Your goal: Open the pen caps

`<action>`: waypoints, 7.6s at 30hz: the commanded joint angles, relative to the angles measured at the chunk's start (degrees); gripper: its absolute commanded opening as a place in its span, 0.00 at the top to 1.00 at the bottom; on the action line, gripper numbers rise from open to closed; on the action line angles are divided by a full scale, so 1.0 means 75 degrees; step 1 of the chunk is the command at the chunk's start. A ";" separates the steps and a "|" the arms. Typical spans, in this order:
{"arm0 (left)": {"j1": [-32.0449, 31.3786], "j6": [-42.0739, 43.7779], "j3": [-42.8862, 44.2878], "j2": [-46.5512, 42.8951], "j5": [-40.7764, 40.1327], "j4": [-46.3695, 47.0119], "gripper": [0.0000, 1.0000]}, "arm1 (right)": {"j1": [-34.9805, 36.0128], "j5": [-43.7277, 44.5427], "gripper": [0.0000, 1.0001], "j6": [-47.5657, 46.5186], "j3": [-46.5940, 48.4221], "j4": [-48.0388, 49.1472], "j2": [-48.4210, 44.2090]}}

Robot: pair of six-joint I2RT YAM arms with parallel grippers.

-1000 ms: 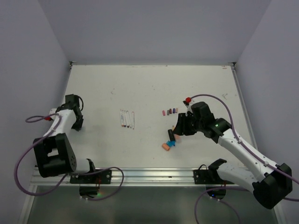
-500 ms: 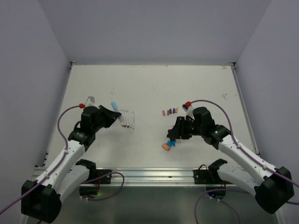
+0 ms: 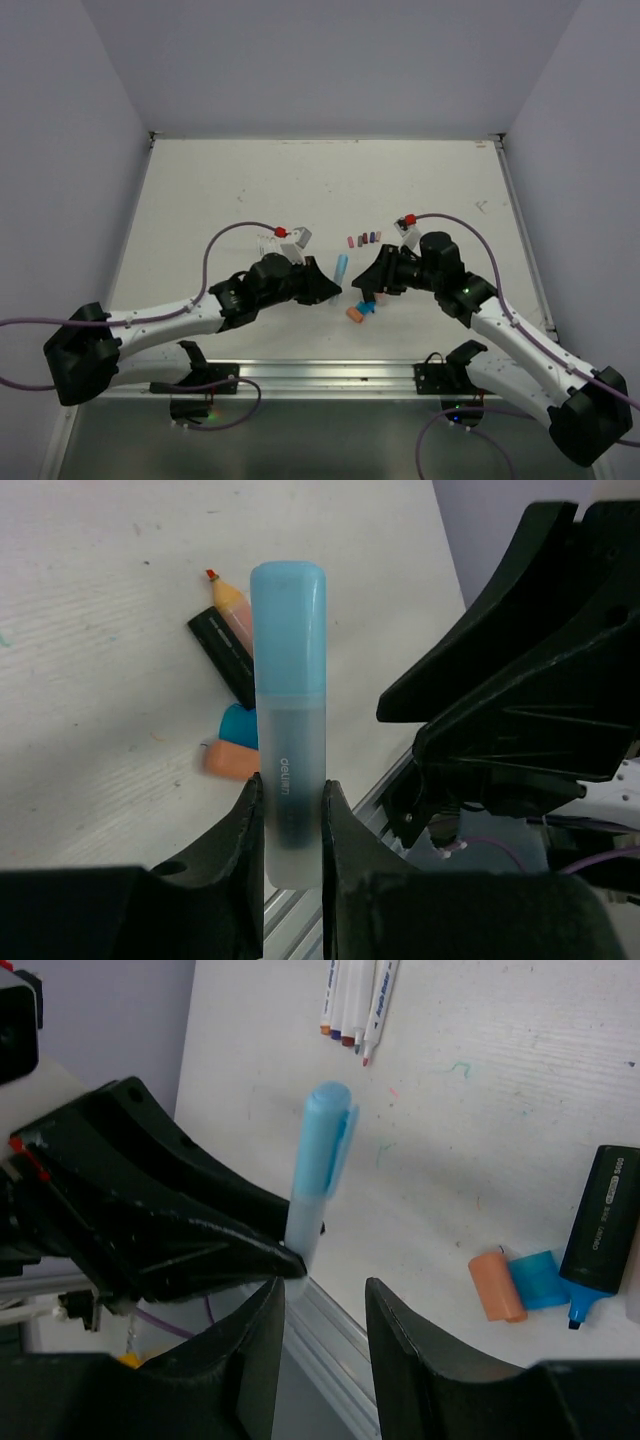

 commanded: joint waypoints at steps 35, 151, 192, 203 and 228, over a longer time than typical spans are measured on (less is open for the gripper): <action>-0.1888 0.0467 0.2369 0.1948 -0.2644 -0.0178 1.00 | 0.0199 0.0952 0.83 0.0947 -0.0172 0.1341 0.0415; -0.0398 -0.1524 -0.0783 0.1724 -0.0815 0.1579 1.00 | 0.0364 0.5274 1.00 -0.1853 0.1562 -0.3147 0.1913; -0.1618 -0.3458 -0.1803 0.4515 -0.1695 0.6255 0.55 | 0.0188 0.5100 0.94 -0.2241 0.1480 -0.1905 0.3802; -0.1676 -0.3599 -0.2341 0.3672 -0.2140 0.5916 0.44 | 0.0188 0.4749 0.92 -0.2241 0.1363 -0.1753 0.3895; -0.2052 -0.2967 -0.3092 -0.0394 -0.3429 0.2706 0.19 | 0.0188 0.5112 0.45 -0.2288 0.1363 -0.1764 0.3920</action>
